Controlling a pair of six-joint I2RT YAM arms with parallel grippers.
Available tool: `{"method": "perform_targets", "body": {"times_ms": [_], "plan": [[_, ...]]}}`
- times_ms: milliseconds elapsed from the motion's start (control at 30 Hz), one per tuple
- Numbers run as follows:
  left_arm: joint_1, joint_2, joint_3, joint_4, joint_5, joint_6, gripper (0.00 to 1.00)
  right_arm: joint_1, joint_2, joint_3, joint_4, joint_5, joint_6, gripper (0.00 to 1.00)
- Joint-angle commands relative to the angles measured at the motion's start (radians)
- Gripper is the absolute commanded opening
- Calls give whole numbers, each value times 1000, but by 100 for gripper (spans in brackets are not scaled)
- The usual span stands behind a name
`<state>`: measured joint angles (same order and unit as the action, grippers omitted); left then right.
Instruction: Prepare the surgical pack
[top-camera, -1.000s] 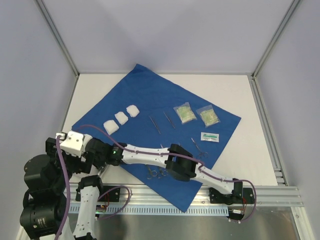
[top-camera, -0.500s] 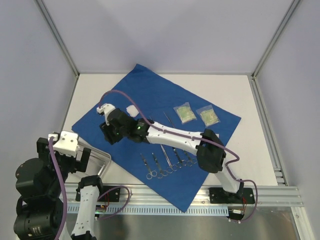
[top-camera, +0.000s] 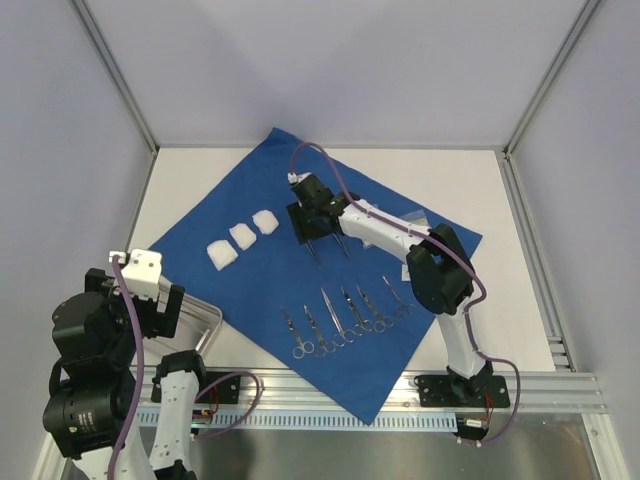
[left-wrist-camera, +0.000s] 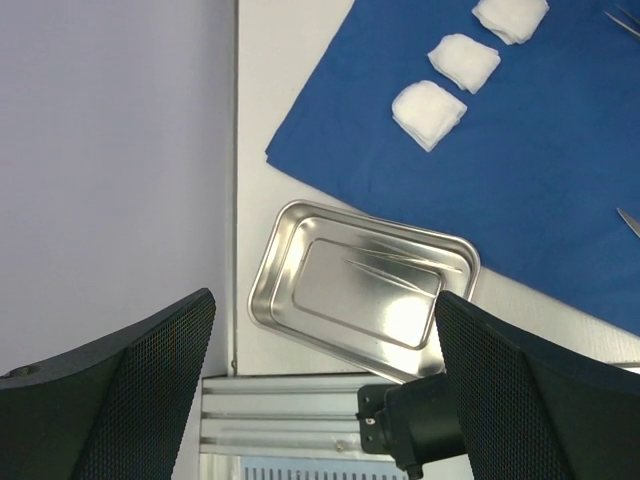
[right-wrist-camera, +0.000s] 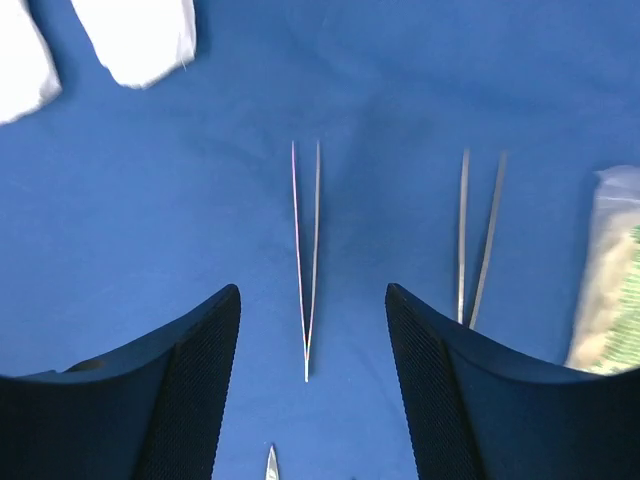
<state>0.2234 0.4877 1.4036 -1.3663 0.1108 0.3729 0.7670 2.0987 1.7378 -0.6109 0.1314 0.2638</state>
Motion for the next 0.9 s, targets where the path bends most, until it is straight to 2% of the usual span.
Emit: {"method": "perform_targets", "body": {"times_ms": [0,167,300,333,400,433,567,667,867], "plan": [[13,17,-9,-116,-16,4,100,25,63,51,-47,-15,-44,62],[27,26,-20,-117,-17,3,100,26,96,26,-14,-52,-31,57],[37,26,-28,-116,-7,3,100,25,107,-3,-4,-15,-29,53],[39,26,-31,-114,-5,0,100,25,110,-3,-4,-15,-29,49],[40,26,-52,-109,-5,0,100,26,119,-4,-6,-19,-28,33],[40,26,-63,-103,-8,-3,100,26,121,-4,-7,-22,-31,21],[40,41,-150,-88,-57,-14,100,25,110,-1,-3,-27,-28,0],[40,67,-228,-65,-106,-15,100,29,101,9,-7,-38,-37,1],[40,153,-408,94,-240,-8,100,81,57,57,-18,-55,-58,0]]}}
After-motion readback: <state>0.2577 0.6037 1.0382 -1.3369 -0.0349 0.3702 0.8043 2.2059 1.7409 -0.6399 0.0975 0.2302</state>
